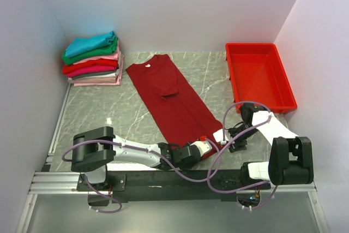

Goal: Fold and stack the t-shirts
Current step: Fold the tshirt

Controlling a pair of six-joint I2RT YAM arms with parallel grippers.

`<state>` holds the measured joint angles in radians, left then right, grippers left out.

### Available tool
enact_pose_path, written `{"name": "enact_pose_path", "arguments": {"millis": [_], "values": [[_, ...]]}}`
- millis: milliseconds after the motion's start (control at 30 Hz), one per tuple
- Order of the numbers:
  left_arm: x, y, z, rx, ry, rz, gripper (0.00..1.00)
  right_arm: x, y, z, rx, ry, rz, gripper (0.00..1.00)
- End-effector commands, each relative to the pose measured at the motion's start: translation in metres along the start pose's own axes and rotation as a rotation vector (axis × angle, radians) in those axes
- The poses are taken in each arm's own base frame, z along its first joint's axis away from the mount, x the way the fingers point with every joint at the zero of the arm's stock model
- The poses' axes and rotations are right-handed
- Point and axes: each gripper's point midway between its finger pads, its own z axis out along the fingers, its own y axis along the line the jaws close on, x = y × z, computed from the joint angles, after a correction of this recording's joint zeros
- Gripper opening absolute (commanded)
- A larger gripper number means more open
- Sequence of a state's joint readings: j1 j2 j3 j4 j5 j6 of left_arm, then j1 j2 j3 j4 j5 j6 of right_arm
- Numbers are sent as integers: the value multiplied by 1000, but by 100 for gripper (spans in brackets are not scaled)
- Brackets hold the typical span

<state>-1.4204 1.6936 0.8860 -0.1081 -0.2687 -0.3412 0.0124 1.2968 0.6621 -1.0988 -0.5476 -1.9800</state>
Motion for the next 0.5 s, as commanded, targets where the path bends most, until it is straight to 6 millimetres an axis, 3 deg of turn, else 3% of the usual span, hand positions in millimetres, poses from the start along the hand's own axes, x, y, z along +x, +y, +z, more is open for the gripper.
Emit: {"name": "enact_pose_path", "arguments": {"millis": [0,100,200,300,467], "values": [[39,7,8,-53,118,-5,39,-3,-6,-5,0,-17,-57,62],[43,5,7,-43,112,-19,28,2,-7,-4,-7,2,-65,61],[38,2,0,-15,72,-45,24,6,-10,-2,-2,11,-59,59],[31,-3,-5,18,39,-62,23,10,-16,1,24,22,-57,59],[36,-8,-5,57,45,-63,23,12,-31,0,95,32,-57,59]]}}
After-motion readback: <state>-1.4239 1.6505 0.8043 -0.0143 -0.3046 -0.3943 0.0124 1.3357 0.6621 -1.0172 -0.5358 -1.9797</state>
